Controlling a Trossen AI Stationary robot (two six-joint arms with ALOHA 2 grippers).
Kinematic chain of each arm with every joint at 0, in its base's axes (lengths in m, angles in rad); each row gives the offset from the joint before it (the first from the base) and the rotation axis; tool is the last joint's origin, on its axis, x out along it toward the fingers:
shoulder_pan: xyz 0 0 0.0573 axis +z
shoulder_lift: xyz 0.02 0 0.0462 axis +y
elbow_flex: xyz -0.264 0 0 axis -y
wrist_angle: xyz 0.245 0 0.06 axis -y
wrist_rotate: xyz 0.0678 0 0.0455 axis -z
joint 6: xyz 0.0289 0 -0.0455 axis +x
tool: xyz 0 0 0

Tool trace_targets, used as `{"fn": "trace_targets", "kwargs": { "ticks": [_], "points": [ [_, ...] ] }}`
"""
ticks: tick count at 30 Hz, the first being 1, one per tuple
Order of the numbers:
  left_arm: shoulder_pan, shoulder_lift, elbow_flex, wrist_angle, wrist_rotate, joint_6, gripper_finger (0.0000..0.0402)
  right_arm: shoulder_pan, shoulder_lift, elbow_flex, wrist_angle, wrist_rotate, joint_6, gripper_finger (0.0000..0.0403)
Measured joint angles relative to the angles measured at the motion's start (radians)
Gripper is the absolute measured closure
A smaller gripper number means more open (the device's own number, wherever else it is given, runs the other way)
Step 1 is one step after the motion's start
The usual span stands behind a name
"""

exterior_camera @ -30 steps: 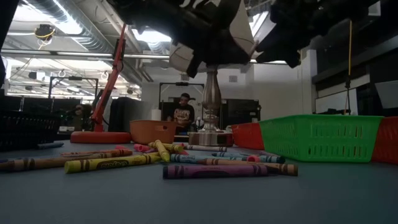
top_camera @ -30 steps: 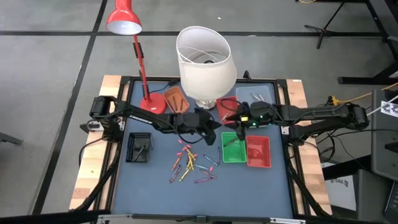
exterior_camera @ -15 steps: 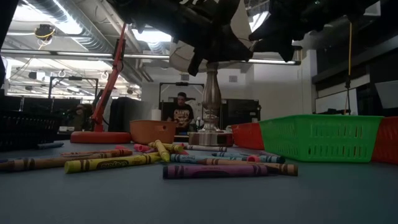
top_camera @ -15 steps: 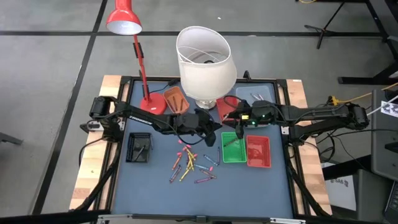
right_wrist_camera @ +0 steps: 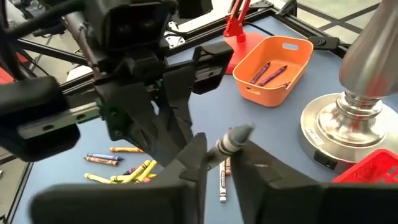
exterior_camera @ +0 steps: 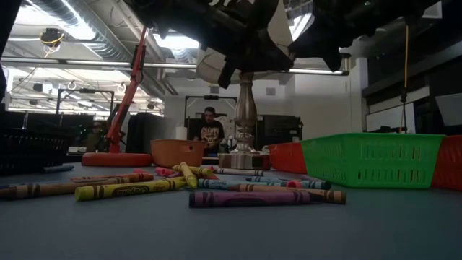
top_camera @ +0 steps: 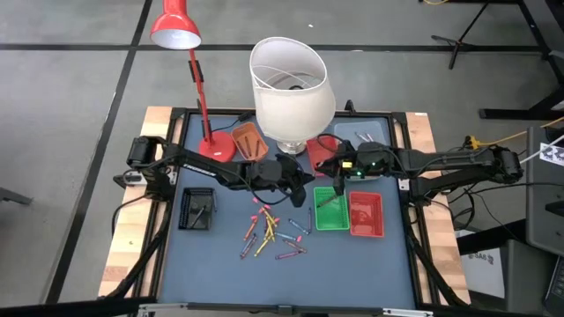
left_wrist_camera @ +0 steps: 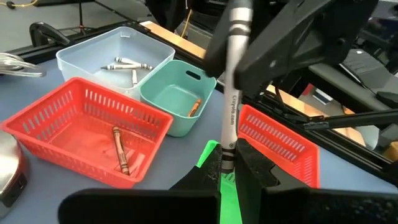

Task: Sort crayons
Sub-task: Put the gray crayon into the transparent bin

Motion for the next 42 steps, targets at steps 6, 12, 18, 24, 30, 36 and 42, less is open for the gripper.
{"fn": "trace_targets", "kwargs": {
  "ticks": [6, 12, 18, 24, 30, 36, 42],
  "points": [
    [0.001, 0.0, 0.0, -0.003, -0.003, 0.07, 0.0392, 0.0, 0.0, 0.002, 0.004, 0.0, 0.0, 0.039],
    [0.001, 0.0, 0.0, -0.003, -0.004, 0.146, 0.039, -0.002, 0.0, 0.002, -0.001, 0.008, -0.002, 0.0375],
    [-0.001, 0.0, 0.0, 0.001, 0.007, 0.18, 0.0355, -0.004, 0.0, 0.0, -0.021, 0.057, -0.023, 0.039],
    [0.001, 0.0, 0.0, -0.048, -0.004, 0.208, 0.0314, -0.023, 0.0, 0.0, -0.133, 0.189, -0.041, 0.0381],
    [0.001, 0.0, 0.0, -0.128, -0.002, 0.216, 0.0306, -0.113, 0.0, 0.0, -0.348, 0.371, -0.042, 0.0383],
    [0.001, 0.0, 0.0, -0.156, -0.002, 0.216, 0.0305, -0.246, 0.0, 0.0, -0.479, 0.466, -0.123, 0.0377],
    [0.001, 0.0, 0.0, -0.154, -0.002, 0.232, 0.0305, -0.366, 0.0, 0.0, -0.477, 0.458, -0.187, 0.0357]
  ]
}}
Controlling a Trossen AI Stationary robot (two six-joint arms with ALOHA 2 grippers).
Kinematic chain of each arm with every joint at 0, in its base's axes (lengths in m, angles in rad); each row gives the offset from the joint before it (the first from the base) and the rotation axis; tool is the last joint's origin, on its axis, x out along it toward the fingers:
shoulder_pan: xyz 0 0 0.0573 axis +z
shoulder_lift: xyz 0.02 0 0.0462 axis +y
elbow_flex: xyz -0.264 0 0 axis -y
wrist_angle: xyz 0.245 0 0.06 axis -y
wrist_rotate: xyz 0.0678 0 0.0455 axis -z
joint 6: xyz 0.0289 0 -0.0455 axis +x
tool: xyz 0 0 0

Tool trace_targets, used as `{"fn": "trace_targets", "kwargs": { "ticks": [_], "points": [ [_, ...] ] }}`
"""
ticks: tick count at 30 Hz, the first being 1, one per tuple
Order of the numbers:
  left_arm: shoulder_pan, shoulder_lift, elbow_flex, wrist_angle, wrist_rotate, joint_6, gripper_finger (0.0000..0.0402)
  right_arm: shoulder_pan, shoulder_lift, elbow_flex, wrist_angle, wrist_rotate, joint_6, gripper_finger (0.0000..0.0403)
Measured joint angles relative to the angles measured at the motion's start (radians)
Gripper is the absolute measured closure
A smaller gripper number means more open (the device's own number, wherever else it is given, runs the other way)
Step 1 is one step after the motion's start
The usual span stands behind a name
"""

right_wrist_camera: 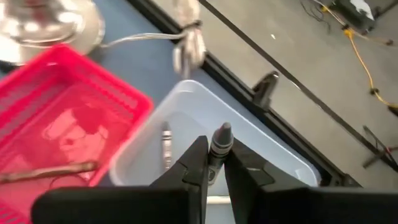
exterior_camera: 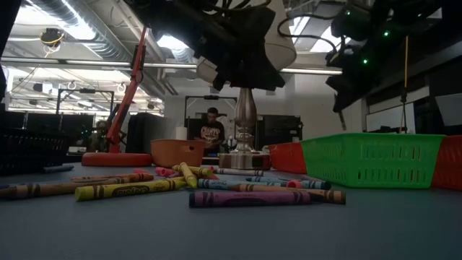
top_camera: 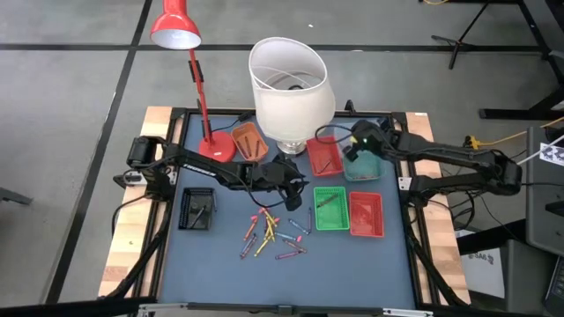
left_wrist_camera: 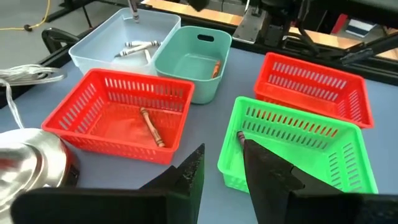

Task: Sort crayons
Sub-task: Put the gray crayon into the transparent bin

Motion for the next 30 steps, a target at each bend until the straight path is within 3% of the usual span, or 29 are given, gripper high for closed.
{"fn": "trace_targets", "kwargs": {
  "ticks": [10, 14, 21, 30],
  "points": [
    [0.009, 0.0, 0.0, -0.089, 0.011, 0.002, 0.0305, -0.064, 0.0, 0.0, -0.002, -0.063, 0.002, 0.035],
    [0.018, 0.0, 0.0, -0.138, 0.016, 0.007, 0.0305, -0.063, 0.0, 0.0, -0.001, -0.063, 0.002, 0.0327],
    [0.046, 0.0, 0.0, -0.152, 0.144, 0.136, 0.0305, -0.063, 0.0, 0.0, -0.001, -0.082, 0.002, 0.0278],
    [0.097, 0.001, 0.0, -0.156, 0.284, 0.346, 0.0305, -0.063, 0.0, 0.0, -0.001, -0.166, 0.002, 0.0269]
  ]
}}
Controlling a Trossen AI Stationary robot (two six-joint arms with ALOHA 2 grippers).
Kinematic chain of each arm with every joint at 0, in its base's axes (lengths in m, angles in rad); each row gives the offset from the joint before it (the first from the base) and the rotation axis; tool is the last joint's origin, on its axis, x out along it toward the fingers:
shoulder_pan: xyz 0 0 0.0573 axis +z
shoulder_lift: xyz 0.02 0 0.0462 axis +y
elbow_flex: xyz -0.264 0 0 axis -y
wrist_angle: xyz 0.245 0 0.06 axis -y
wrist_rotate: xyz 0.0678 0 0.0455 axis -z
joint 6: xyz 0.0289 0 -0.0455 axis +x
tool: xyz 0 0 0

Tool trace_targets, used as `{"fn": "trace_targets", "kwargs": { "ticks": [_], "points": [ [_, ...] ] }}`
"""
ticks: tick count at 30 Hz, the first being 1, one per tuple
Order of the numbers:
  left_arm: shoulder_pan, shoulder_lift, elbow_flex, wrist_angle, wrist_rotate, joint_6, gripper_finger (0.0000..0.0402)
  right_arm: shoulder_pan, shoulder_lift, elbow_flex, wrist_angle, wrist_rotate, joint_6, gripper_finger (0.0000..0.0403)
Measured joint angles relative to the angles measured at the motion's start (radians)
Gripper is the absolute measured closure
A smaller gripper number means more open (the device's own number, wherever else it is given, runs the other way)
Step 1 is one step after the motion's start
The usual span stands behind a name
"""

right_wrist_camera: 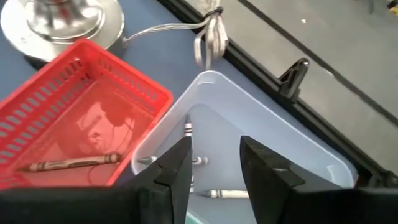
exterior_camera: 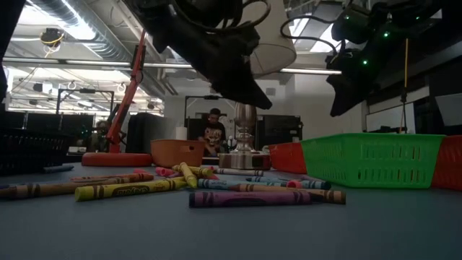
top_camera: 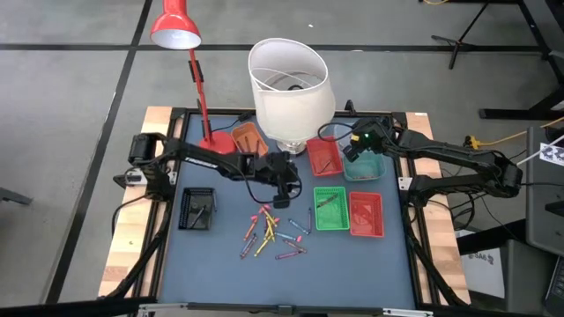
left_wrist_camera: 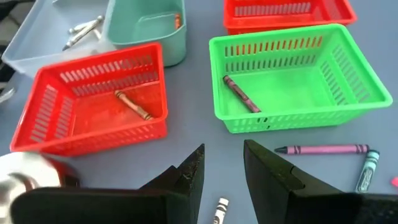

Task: Sort crayons
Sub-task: Put the gray crayon into the transparent bin

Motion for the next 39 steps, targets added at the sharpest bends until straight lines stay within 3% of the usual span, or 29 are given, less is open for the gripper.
{"fn": "trace_targets", "kwargs": {
  "ticks": [8, 17, 28, 33, 39],
  "points": [
    [0.056, 0.081, 0.0, 0.003, 0.12, 0.047, 0.0305, 0.0, 0.0, 0.0, 0.0, -0.179, 0.0, 0.0269],
    [0.072, 0.2, 0.0, 0.005, 0.168, 0.049, 0.0305, 0.001, 0.0, 0.0, 0.002, -0.409, 0.09, 0.0269],
    [0.083, 0.232, 0.0, 0.003, 0.152, 0.048, 0.0305, 0.023, 0.0, 0.0, 0.002, -0.5, 0.162, 0.0269],
    [0.083, 0.232, 0.001, -0.016, 0.151, 0.047, 0.0319, 0.124, 0.0, 0.0, 0.015, -0.489, 0.162, 0.0269],
    [0.083, 0.232, 0.001, -0.023, 0.152, 0.04, 0.0368, 0.269, 0.0, -0.001, 0.102, -0.47, 0.162, 0.0269]
  ]
}}
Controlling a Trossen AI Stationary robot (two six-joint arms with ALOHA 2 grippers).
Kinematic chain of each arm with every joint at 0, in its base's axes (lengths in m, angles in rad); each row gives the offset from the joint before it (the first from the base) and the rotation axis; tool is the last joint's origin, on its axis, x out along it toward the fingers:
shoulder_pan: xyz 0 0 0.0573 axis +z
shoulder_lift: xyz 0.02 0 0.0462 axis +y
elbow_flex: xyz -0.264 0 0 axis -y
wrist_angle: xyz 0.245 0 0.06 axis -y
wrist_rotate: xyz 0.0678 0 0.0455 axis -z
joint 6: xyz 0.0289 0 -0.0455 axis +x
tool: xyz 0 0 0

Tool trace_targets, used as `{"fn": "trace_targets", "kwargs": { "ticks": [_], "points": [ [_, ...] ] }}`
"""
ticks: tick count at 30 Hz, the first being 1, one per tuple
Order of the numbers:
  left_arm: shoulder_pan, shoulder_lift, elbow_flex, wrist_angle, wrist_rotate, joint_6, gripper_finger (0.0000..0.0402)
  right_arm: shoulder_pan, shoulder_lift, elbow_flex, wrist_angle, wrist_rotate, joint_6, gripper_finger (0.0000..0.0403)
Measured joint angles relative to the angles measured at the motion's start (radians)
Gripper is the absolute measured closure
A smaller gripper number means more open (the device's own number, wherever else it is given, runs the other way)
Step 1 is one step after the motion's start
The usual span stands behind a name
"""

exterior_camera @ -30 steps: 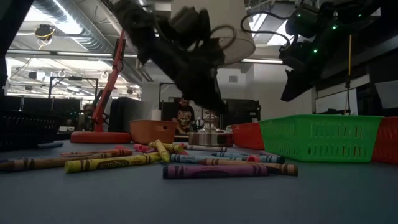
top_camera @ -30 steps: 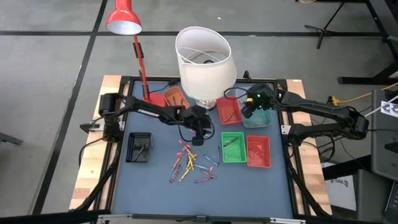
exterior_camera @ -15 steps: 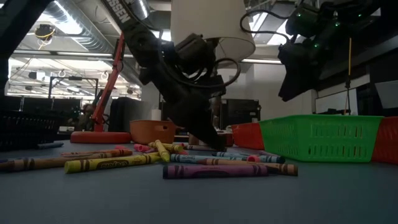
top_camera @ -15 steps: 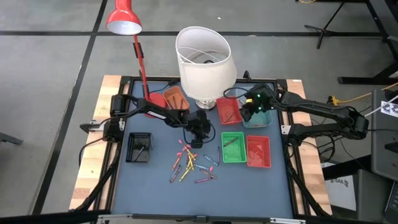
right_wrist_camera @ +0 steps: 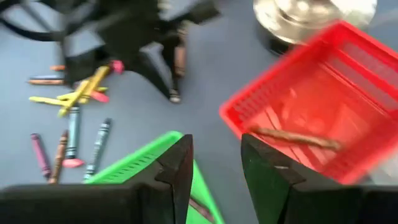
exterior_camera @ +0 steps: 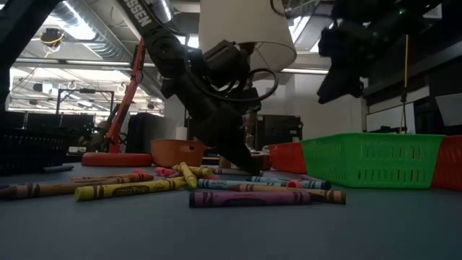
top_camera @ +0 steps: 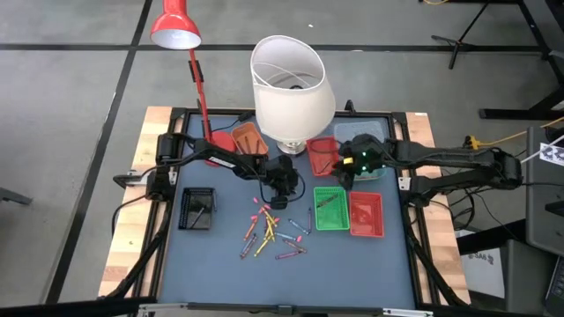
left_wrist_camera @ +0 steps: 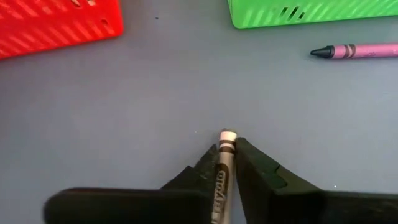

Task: Sort crayons
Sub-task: Put the gray crayon into the transparent bin

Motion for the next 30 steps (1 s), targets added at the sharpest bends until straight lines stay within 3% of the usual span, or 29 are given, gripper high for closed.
{"fn": "trace_targets", "kwargs": {
  "ticks": [4, 14, 30],
  "points": [
    [-0.002, 0.0, 0.0, -0.001, 0.0, -0.001, 0.0395, 0.088, 0.0, 0.0, 0.064, 0.06, 0.0, 0.0269],
    [-0.021, 0.0, 0.0, 0.019, -0.013, -0.085, 0.0398, 0.239, 0.001, 0.0, 0.093, 0.173, 0.0, 0.0269],
    [-0.075, 0.004, -0.002, 0.268, -0.011, -0.339, 0.0398, 0.294, 0.001, 0.0, 0.093, 0.2, 0.0, 0.0269]
  ]
}}
